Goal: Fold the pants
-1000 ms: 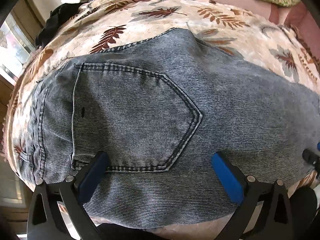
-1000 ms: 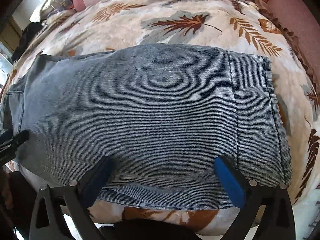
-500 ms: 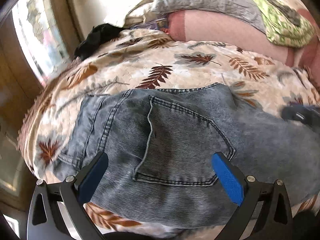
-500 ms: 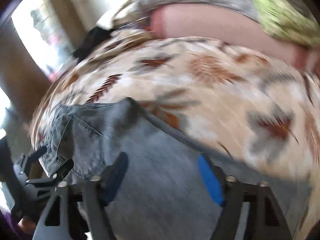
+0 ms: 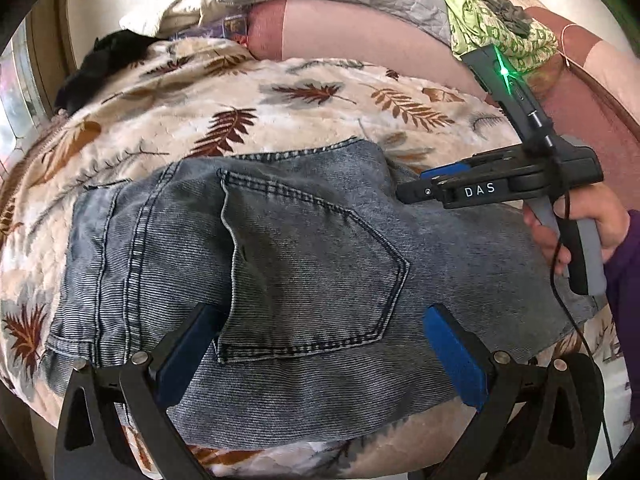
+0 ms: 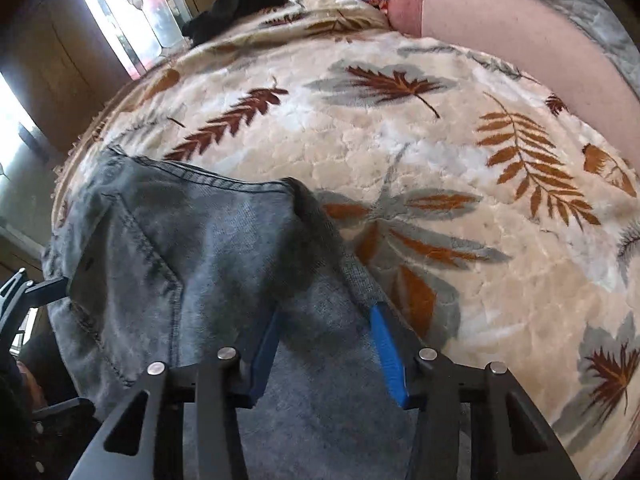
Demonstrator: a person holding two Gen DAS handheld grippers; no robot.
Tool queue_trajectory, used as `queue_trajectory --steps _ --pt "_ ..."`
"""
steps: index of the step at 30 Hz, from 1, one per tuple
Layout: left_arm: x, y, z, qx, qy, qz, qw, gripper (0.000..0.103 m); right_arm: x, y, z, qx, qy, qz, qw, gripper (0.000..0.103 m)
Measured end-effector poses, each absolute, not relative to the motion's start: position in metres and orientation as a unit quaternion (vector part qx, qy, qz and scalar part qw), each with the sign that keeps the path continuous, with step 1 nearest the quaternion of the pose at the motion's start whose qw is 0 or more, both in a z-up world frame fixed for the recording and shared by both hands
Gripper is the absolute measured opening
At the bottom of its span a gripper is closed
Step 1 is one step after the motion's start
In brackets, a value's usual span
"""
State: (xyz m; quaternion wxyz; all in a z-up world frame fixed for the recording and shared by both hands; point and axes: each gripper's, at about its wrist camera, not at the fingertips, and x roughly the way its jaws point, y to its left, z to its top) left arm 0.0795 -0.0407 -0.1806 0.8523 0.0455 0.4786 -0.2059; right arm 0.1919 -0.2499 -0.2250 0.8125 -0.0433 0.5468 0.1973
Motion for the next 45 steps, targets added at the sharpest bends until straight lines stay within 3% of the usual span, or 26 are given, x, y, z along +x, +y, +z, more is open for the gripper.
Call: queue_trajectory --steps 4,5,6,9,15,22,25,27,29,35,39,45 --pt "0.087 -0.038 -0.184 0.035 0.489 -0.207 0.847 0.103 0.197 -0.252 -0.235 -0.03 0.561 0.209 0.801 0.032" --pt "0.088 -0.038 -0.184 0.033 0.491 -0.205 0.846 0.103 0.199 -0.251 -0.235 -0.031 0.562 0.21 0.799 0.02" --pt "0.089 -0.039 -0.185 0.034 0.491 -0.204 0.846 0.103 0.199 -0.252 -0.233 -0.034 0.562 0.21 0.799 0.016" --pt "0.089 -0.042 -0.186 0.041 0.489 -0.199 0.848 0.103 0.194 -0.251 -0.223 -0.056 0.55 0.21 0.806 0.01" --pt "0.092 -0.045 -0.187 0.045 0.487 -0.19 0.851 0.103 0.194 -0.249 -0.21 -0.073 0.517 0.164 0.837 0.01" --pt "0.093 -0.055 -0.195 0.082 0.488 -0.179 0.85 0.103 0.206 -0.254 -0.234 -0.028 0.535 0.114 0.836 0.014" --pt "0.091 -0.062 -0.199 0.114 0.486 -0.169 0.85 0.103 0.202 -0.27 -0.22 0.012 0.526 0.114 0.843 0.029" --pt "0.089 -0.066 -0.201 0.133 0.483 -0.164 0.85 0.103 0.187 -0.292 -0.201 0.038 0.504 0.101 0.857 0.048" --pt "0.09 -0.068 -0.203 0.138 0.484 -0.161 0.849 0.103 0.167 -0.319 -0.184 0.073 0.481 0.096 0.869 0.06" --pt "0.09 -0.068 -0.202 0.137 0.486 -0.159 0.849 0.103 0.111 -0.397 -0.172 0.189 0.468 0.039 0.862 0.059" --pt "0.088 -0.07 -0.203 0.146 0.484 -0.157 0.849 0.103 0.097 -0.389 -0.19 0.167 0.503 0.025 0.847 0.048" --pt "0.082 -0.078 -0.213 0.203 0.476 -0.138 0.845 0.103 0.097 -0.37 -0.237 0.127 0.538 -0.027 0.833 0.048"
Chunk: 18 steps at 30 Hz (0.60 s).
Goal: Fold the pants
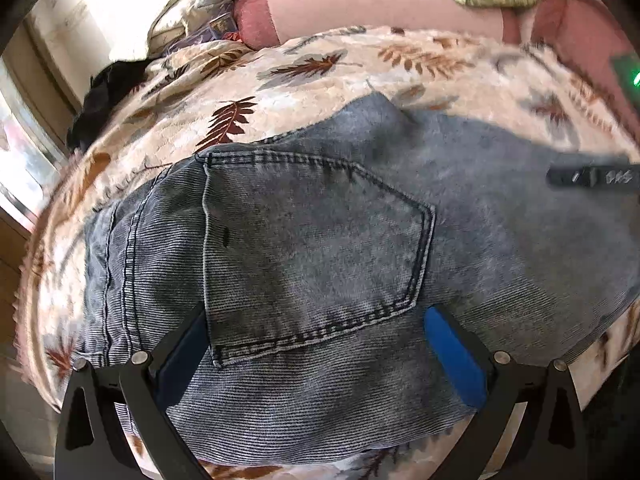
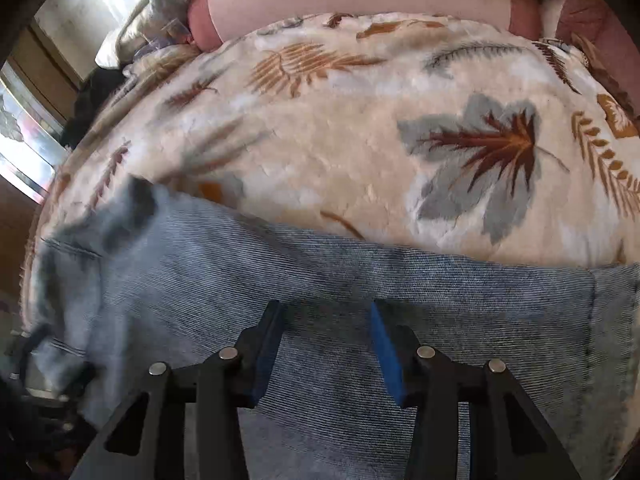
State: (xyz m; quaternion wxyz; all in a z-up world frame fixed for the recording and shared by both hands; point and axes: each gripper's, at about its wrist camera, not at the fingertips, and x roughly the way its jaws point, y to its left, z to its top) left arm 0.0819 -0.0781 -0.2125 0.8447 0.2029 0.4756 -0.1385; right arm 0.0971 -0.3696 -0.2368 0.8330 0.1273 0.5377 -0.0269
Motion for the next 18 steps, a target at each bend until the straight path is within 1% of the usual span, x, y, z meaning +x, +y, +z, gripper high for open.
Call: queue_trajectory --steps 2,4,7,10,14,17,18 --pt "0.077 -0.083 -0.215 0.226 0.467 -0.132 0.845 0.103 0.088 -0.366 -0.229 0.105 0.529 -0.016 0.842 0.048" --pt "0.078 -0.082 -0.215 0.224 0.468 -0.132 0.845 0.103 0.074 -0.376 -0.217 0.107 0.516 -0.006 0.85 0.048" --pt "0.08 -0.078 -0.214 0.208 0.481 -0.13 0.842 0.103 0.051 -0.414 -0.199 0.158 0.477 -0.02 0.865 0.048" --pt "0.075 -0.08 -0.21 0.21 0.472 -0.119 0.848 0.103 0.026 -0.452 -0.193 0.211 0.454 -0.029 0.865 0.048" --pt "0.06 -0.085 -0.192 0.184 0.457 -0.141 0.859 0.103 0.0 -0.472 -0.195 0.217 0.468 -0.029 0.856 0.048" --pt "0.054 -0.108 -0.201 0.215 0.474 -0.134 0.843 0.103 -0.009 -0.47 -0.198 0.221 0.476 -0.009 0.851 0.048" --pt "0.053 -0.117 -0.21 0.222 0.492 -0.135 0.831 0.103 -0.012 -0.467 -0.2 0.217 0.479 -0.003 0.851 0.048"
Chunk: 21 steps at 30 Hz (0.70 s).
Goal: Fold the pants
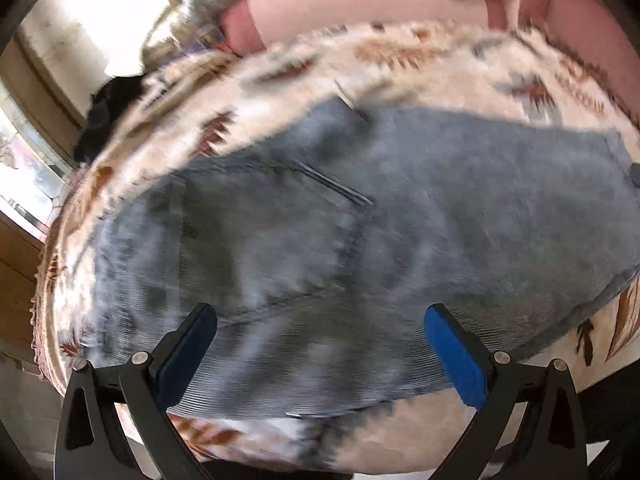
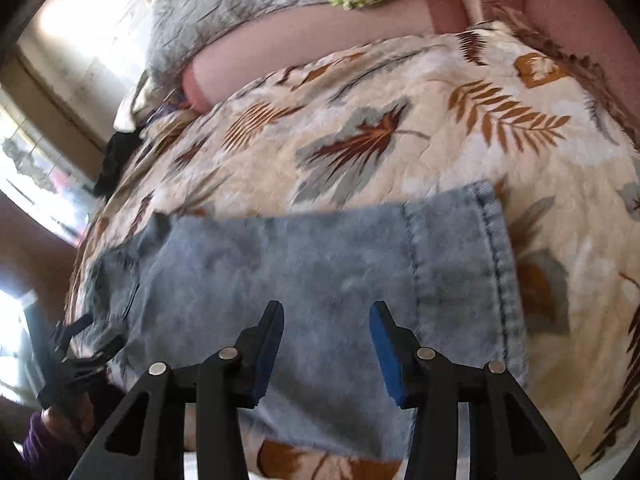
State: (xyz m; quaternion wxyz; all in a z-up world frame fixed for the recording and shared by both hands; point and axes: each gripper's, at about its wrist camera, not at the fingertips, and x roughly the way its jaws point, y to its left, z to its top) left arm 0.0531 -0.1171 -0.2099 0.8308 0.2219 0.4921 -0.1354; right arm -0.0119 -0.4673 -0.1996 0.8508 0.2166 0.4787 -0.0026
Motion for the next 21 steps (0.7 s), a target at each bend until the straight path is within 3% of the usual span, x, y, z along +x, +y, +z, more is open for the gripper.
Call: queue_trajectory --steps 4,10,15,21 --pt "0.051 -0.131 -0.222 0.265 0.499 -0.111 0.817 0.103 -0.024 -0.434 -0.207 0.2 0.5 0.044 0.842 0.048" --pt "0.065 -0.115 -0.22 0.225 0.557 -0.121 0.79 0.103 -0.034 -0.372 -0.235 0.077 0.551 0.052 0.829 0.05" --pt "0.06 -0.114 -0.218 0.239 0.557 -0.119 0.787 0.103 -0.037 -0.404 -0.233 0.182 0.556 0.059 0.809 0.049" --pt "0.055 -0.108 -0.223 0.225 0.55 -0.127 0.794 0.103 -0.034 -0.394 -0.202 0.205 0.481 0.089 0.848 0.049"
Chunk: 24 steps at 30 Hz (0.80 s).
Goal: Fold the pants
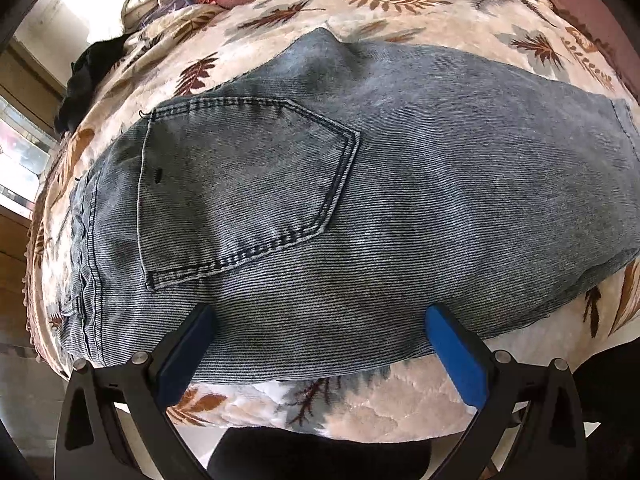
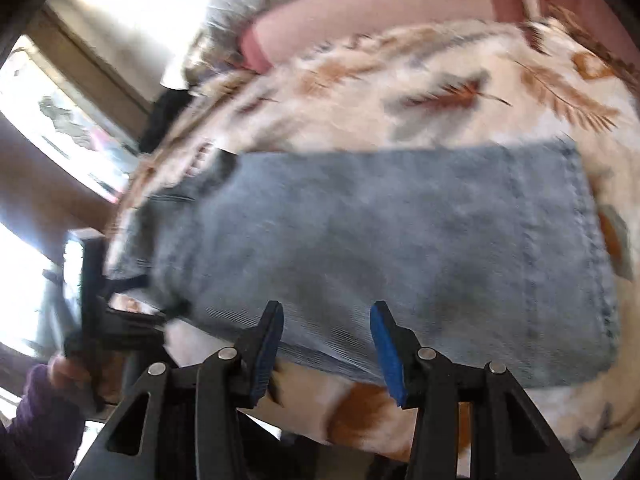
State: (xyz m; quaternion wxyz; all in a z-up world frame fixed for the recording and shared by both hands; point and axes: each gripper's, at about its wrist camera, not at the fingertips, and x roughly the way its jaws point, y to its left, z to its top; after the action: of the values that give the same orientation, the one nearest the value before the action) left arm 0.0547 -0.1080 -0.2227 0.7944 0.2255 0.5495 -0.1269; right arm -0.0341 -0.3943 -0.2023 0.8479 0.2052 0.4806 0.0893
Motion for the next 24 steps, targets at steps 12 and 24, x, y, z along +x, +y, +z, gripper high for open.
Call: queue_trajectory --steps 12,24 --pt "0.061 -0.105 -0.227 0.212 0.559 -0.122 0.792 0.103 -0.013 -0.311 -0.234 0.086 0.557 0.124 0.816 0.05" --pt "0.055 -0.09 -0.205 0.189 0.536 -0.133 0.812 0.103 -0.036 -0.354 -0.211 0.231 0.483 0.13 0.835 0.05"
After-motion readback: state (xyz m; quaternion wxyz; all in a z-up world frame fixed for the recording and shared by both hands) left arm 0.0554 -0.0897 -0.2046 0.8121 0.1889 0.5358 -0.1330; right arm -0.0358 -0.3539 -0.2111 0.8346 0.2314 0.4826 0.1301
